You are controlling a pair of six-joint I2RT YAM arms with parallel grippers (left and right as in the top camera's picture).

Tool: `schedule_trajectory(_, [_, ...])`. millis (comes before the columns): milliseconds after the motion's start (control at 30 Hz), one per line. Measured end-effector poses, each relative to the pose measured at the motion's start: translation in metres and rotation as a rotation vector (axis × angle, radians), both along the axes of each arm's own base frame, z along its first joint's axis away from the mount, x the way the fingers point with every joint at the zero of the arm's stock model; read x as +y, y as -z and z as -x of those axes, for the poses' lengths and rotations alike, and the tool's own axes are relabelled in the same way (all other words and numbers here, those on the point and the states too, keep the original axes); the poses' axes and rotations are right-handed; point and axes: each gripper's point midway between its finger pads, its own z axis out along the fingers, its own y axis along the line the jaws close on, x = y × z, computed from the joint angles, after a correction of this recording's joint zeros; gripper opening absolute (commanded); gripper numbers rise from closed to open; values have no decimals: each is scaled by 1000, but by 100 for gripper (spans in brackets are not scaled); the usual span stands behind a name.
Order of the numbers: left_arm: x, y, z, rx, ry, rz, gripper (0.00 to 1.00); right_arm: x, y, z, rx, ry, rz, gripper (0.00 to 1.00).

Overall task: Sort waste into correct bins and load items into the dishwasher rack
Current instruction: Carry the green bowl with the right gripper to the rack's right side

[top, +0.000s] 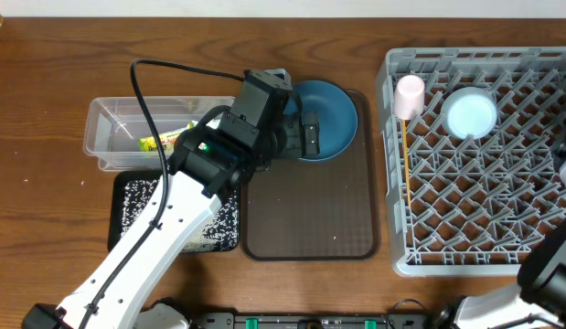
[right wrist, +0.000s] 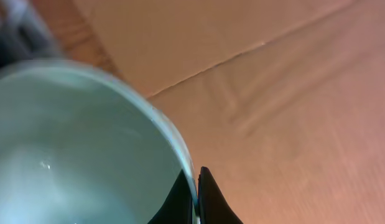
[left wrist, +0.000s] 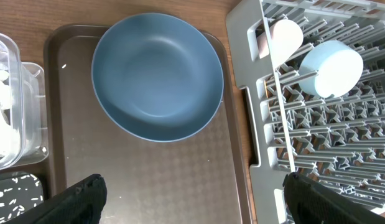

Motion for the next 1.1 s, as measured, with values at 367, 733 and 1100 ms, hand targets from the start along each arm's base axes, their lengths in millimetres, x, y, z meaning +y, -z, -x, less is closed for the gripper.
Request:
schedule_trajectory(367, [0, 0, 0, 0, 0, 0, 94, 17, 1, -16, 99, -45, 40, 1])
schedule_trajectory(733, [0, 0, 0, 0, 0, 0, 94, 45, 1, -36, 139, -105, 52, 10])
schedule_trajectory(1100, [0, 0, 0, 0, 0, 0, 94, 97, 33, -84, 154, -332, -30, 53])
